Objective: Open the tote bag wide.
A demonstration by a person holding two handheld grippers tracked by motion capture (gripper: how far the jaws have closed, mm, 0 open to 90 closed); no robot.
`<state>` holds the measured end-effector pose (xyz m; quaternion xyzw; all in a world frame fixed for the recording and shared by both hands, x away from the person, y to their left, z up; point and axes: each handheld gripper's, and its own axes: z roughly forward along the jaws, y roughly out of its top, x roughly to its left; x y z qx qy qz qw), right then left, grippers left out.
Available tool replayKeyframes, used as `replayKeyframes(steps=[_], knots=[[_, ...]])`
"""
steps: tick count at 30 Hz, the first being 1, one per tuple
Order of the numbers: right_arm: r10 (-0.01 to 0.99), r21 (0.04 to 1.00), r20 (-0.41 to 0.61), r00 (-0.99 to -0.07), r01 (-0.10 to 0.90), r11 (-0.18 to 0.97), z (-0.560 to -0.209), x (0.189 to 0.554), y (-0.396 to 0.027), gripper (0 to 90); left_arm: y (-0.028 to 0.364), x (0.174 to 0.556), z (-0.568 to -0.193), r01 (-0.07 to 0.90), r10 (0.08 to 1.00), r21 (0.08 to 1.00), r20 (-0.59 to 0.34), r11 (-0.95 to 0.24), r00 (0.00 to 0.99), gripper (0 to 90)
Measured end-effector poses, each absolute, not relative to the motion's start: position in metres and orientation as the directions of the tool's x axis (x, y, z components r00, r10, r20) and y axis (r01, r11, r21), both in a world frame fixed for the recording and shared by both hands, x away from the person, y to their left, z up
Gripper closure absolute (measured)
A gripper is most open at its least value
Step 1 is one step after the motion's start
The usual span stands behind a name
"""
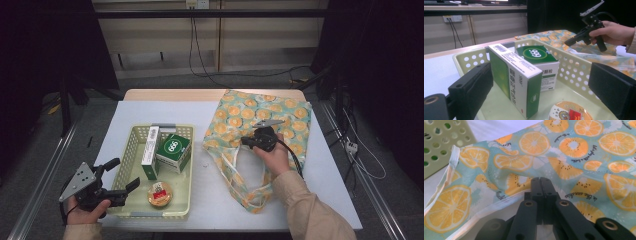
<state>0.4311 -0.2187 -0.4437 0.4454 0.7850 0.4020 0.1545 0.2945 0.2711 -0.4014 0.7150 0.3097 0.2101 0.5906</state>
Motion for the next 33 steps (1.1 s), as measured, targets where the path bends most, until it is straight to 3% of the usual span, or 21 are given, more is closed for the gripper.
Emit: replayKeyframes(steps=[12,15,17,19,21,22,27,33], knots=[[0.837,0.793,0.113,-0.536,0.556,0.249,-0.445,0.442,-0.22,89.3,0.272,0.295,-0.402,0.197,0.694,0.974,-0.066,-0.11,0.717,5.5],[0.831,0.802,0.122,-0.543,0.547,0.239,-0.443,0.44,-0.22,81.8,0.271,0.295,-0.403,0.197,0.691,0.973,-0.061,-0.119,0.72,5.5],[0.827,0.802,0.112,-0.55,0.542,0.251,-0.441,0.437,-0.219,68.1,0.271,0.295,-0.403,0.198,0.692,0.973,-0.062,-0.119,0.72,5.5],[0.817,0.809,0.108,-0.567,0.528,0.259,-0.437,0.432,-0.219,63.6,0.271,0.295,-0.403,0.196,0.694,0.973,-0.057,-0.123,0.718,5.5],[0.803,0.806,0.126,-0.582,0.532,0.259,-0.43,0.42,-0.22,47.0,0.271,0.295,-0.403,0.197,0.693,0.973,-0.058,-0.122,0.719,5.5],[0.797,0.808,0.122,-0.592,0.526,0.267,-0.429,0.415,-0.221,43.5,0.271,0.295,-0.403,0.195,0.694,0.973,-0.055,-0.124,0.718,5.5],[0.765,0.798,0.117,-0.634,0.519,0.308,-0.425,0.394,-0.221,31.4,0.27,0.295,-0.403,0.195,0.695,0.972,-0.05,-0.131,0.717,5.5],[0.718,0.806,0.122,-0.686,0.49,0.331,-0.416,0.362,-0.22,27.7,0.268,0.295,-0.403,0.193,0.693,0.972,-0.048,-0.133,0.719,5.5]])
